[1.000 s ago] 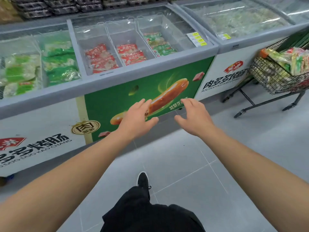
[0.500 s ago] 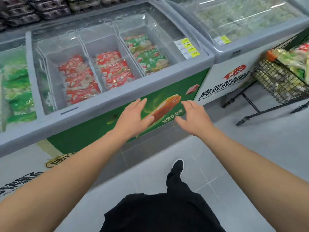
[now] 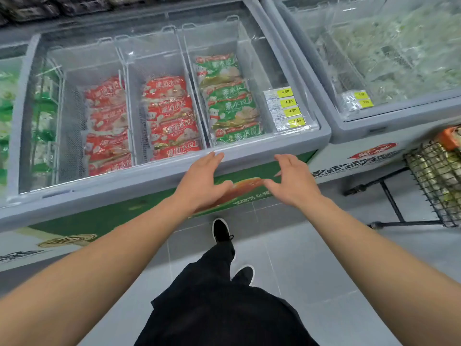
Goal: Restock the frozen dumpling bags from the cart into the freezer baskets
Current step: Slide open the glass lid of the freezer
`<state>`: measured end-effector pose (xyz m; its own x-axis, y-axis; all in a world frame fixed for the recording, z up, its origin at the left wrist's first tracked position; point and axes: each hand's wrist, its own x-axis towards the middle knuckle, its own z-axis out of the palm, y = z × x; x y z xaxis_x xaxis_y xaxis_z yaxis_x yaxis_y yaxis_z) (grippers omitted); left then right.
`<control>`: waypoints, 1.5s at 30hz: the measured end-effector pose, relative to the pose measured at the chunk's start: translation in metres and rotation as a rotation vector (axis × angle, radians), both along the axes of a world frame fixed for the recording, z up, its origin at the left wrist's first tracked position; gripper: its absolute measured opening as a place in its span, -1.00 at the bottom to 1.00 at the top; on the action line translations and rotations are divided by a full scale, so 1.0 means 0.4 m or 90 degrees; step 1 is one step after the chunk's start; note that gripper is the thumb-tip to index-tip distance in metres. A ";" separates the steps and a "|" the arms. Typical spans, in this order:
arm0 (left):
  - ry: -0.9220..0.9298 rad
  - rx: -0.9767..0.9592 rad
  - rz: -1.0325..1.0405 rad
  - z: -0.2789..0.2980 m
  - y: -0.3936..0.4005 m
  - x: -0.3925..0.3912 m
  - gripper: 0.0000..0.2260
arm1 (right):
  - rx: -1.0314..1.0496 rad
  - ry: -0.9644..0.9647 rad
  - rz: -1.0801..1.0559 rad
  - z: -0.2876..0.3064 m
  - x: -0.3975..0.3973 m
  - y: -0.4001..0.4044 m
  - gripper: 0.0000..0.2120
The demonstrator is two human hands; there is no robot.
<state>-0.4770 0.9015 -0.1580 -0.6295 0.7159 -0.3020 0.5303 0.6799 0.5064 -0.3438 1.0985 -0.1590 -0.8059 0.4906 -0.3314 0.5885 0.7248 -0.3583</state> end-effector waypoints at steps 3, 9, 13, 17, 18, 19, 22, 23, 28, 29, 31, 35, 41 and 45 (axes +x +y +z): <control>-0.004 -0.004 0.002 -0.026 0.081 -0.065 -0.30 | 0.002 -0.007 0.010 -0.015 -0.067 0.090 -0.28; -0.013 -0.009 -0.002 -0.056 0.231 -0.199 -0.27 | -0.011 -0.022 0.015 -0.029 -0.183 0.260 -0.30; -0.020 0.021 -0.007 -0.060 0.350 -0.280 -0.30 | -0.013 -0.005 -0.022 -0.030 -0.256 0.375 -0.30; -0.026 0.035 -0.010 -0.050 0.480 -0.312 -0.31 | -0.020 0.006 -0.039 -0.041 -0.299 0.483 -0.33; -0.020 0.041 -0.014 -0.050 0.506 -0.317 -0.31 | -0.024 0.012 -0.043 -0.045 -0.305 0.503 -0.34; -0.013 0.042 -0.017 -0.052 0.536 -0.324 -0.30 | -0.026 0.019 -0.042 -0.053 -0.310 0.525 -0.35; 0.011 0.023 -0.015 -0.063 0.637 -0.349 -0.33 | -0.033 0.027 -0.012 -0.078 -0.323 0.592 -0.34; 0.016 0.014 -0.006 -0.067 0.672 -0.357 -0.33 | -0.031 0.026 0.009 -0.087 -0.328 0.616 -0.33; 0.027 -0.006 0.013 -0.089 0.846 -0.393 -0.34 | -0.008 0.045 0.180 -0.133 -0.332 0.721 -0.28; 0.033 -0.008 0.014 -0.095 0.876 -0.402 -0.35 | -0.008 0.061 0.209 -0.140 -0.329 0.734 -0.29; 0.047 -0.013 0.021 -0.112 0.933 -0.414 -0.36 | -0.022 0.084 0.253 -0.159 -0.323 0.767 -0.29; 0.083 -0.068 0.021 -0.145 1.016 -0.427 -0.41 | -0.020 0.109 0.349 -0.197 -0.318 0.829 -0.19; 0.130 -0.126 0.026 -0.144 1.080 -0.449 -0.62 | 0.046 0.153 0.397 -0.216 -0.329 0.854 -0.06; 0.170 -0.120 0.024 -0.136 1.090 -0.456 -0.65 | 0.057 0.189 0.399 -0.218 -0.334 0.861 -0.08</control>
<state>-0.6596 1.3376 -0.2124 -0.7296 0.6375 -0.2476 0.6000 0.7704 0.2156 -0.4773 1.4429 -0.2464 -0.9961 -0.0816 -0.0324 -0.0644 0.9301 -0.3617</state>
